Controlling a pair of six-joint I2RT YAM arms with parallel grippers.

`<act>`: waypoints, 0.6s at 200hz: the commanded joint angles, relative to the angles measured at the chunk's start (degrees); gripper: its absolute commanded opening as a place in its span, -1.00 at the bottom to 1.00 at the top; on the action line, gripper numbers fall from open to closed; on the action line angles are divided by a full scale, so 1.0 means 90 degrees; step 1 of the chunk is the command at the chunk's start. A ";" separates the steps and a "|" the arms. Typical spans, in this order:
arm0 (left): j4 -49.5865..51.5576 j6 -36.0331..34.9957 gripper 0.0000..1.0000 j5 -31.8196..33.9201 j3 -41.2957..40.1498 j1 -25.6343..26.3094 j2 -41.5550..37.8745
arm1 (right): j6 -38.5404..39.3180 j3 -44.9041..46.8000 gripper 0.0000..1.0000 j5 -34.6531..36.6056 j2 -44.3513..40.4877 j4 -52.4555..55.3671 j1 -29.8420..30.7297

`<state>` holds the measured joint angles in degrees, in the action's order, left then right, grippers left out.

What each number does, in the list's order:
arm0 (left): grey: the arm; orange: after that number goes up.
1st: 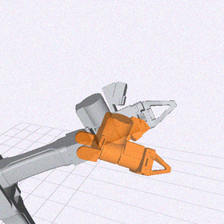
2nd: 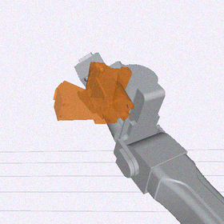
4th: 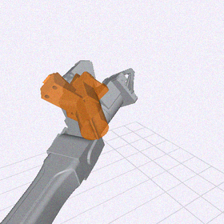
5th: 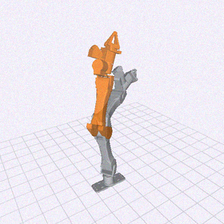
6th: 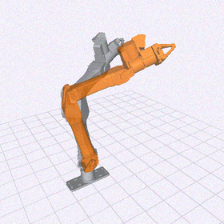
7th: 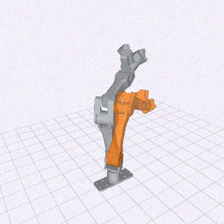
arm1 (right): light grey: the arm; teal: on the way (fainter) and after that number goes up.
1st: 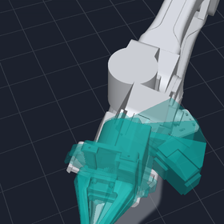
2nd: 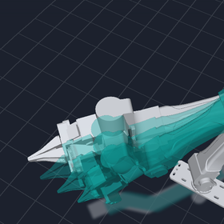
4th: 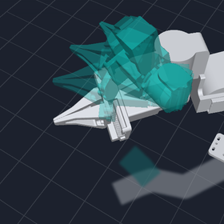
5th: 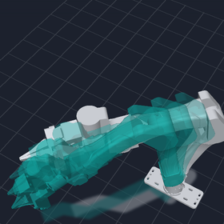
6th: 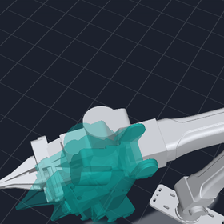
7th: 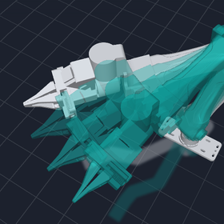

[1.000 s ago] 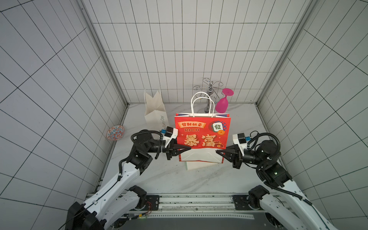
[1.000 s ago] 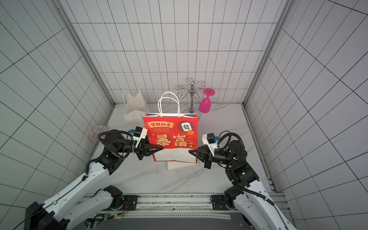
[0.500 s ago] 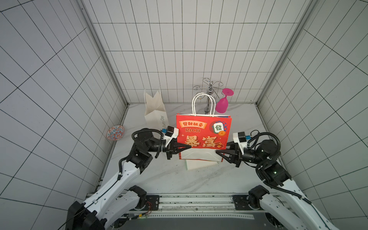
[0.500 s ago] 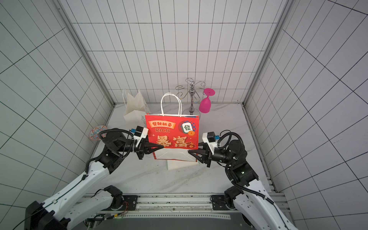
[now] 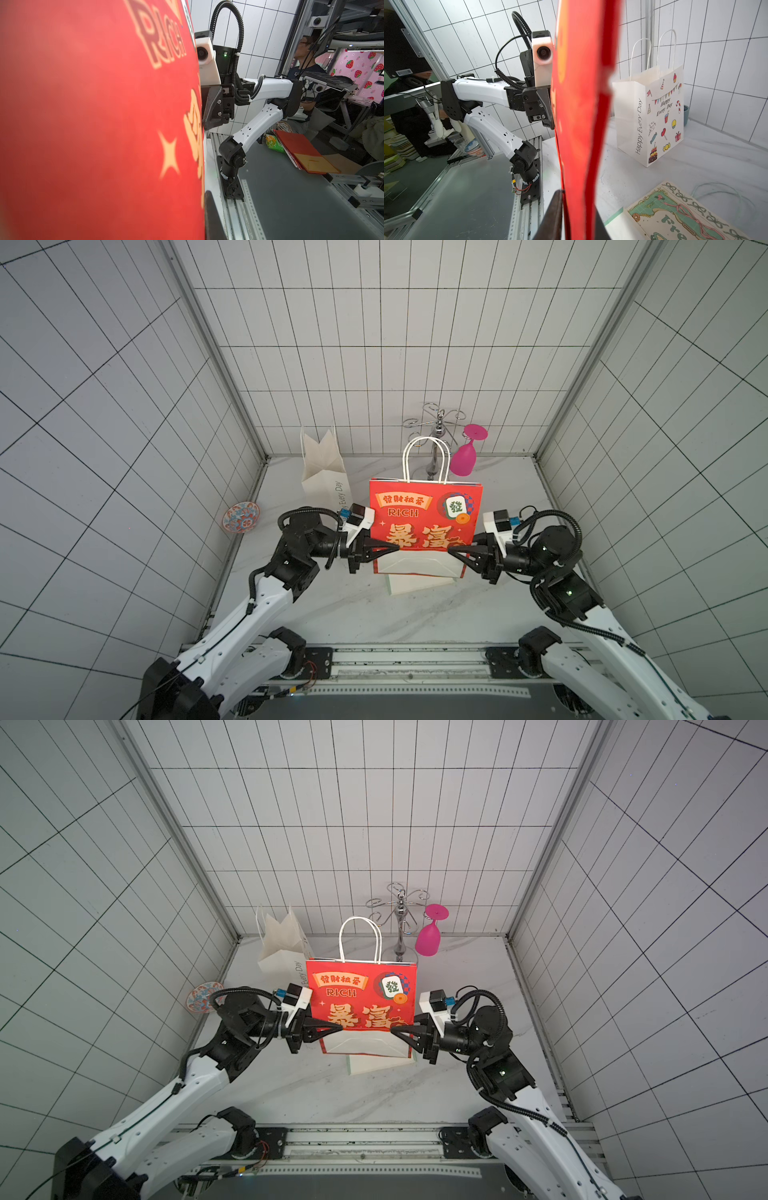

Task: Put away the paper bag
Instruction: Press the paper bag.

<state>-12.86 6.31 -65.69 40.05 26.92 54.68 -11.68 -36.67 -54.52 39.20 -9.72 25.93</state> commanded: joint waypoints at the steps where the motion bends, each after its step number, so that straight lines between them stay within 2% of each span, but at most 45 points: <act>1: 0.0033 -0.0161 -1.00 -0.0094 0.0091 0.0012 0.0016 | 0.0047 -0.0588 -0.65 -0.0101 0.0018 -0.0297 0.0048; 27: 0.0052 -0.0178 -1.00 -0.0103 0.0071 0.0008 0.0008 | 0.0058 -0.0618 -1.00 -0.0181 0.0067 -0.0324 0.0048; 53: 0.0082 -0.0221 -1.00 -0.0094 0.0061 0.0012 0.0012 | 0.0058 -0.0645 -1.00 -0.0202 0.0069 -0.0346 0.0044; 92: 0.0100 -0.0247 -1.00 -0.0084 0.0028 0.0017 0.0027 | 0.0077 -0.0796 -0.65 -0.0028 0.0106 -0.0346 0.0048; 120: 0.0110 -0.0278 -1.00 -0.0108 -0.0006 0.0033 0.0021 | 0.0107 -0.0906 -0.64 0.0052 0.0184 -0.0371 0.0048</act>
<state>-12.32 5.26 -65.78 40.05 26.96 54.68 -11.46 -39.72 -54.52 40.64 -10.81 25.93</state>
